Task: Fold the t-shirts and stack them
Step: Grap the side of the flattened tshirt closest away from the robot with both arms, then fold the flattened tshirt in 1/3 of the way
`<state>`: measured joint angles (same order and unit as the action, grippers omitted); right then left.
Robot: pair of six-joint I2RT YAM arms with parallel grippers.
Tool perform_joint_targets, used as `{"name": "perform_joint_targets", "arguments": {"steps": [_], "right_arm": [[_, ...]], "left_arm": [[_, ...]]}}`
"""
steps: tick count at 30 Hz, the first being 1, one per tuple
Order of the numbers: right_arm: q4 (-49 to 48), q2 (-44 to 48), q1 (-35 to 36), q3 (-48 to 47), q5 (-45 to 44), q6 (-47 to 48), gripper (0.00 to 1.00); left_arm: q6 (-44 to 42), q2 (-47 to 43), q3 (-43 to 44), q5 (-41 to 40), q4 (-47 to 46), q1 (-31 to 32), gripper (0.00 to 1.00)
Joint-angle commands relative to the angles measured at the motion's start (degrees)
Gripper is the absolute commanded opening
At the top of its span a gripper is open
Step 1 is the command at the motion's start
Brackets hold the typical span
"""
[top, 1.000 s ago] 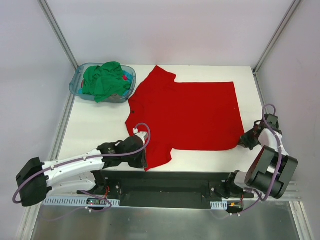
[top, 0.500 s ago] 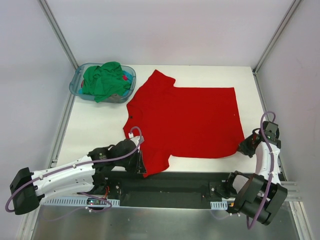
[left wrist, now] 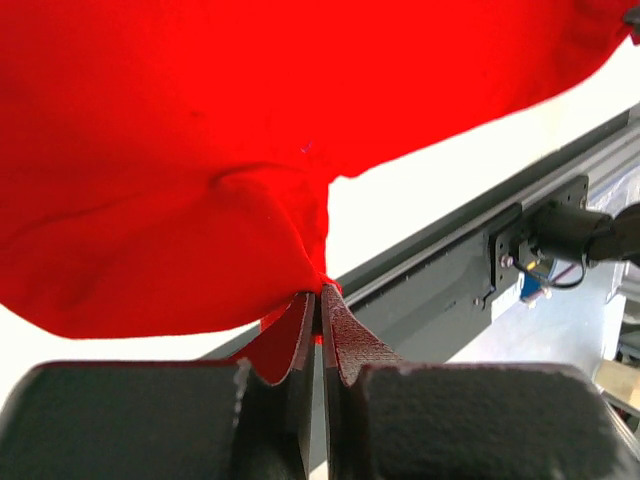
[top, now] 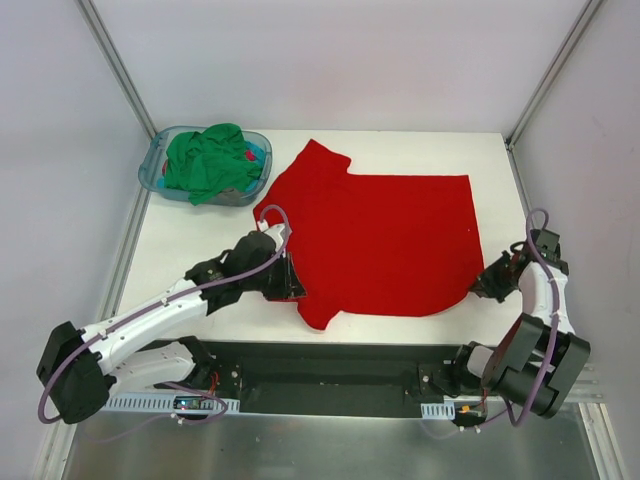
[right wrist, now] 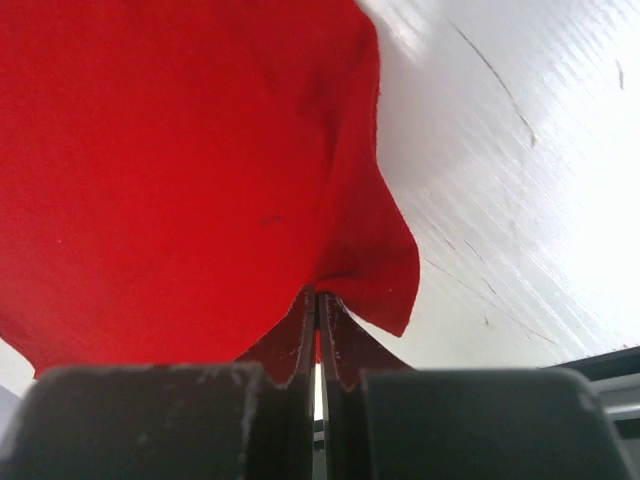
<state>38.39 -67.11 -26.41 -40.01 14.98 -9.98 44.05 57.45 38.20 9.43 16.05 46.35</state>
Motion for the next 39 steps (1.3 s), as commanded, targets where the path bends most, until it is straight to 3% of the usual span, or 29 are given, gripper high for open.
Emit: {"name": "perform_joint_targets", "arguments": {"steps": [1,19,39], "right_arm": [[0.54,-1.79,0.13,-4.28,3.38,0.31,0.01],[-0.07,-16.02,1.63,-18.61,8.04,-0.83,0.01],[-2.27,-28.6,4.26,-29.68,7.17,-2.68,0.01]], "left_arm": [[-3.8,2.4,4.07,4.27,-1.99,-4.59,0.0],[-7.58,16.02,16.29,10.34,-2.08,-20.77,0.0],[-16.19,33.77,31.32,13.77,-2.08,-26.4,0.0]]}}
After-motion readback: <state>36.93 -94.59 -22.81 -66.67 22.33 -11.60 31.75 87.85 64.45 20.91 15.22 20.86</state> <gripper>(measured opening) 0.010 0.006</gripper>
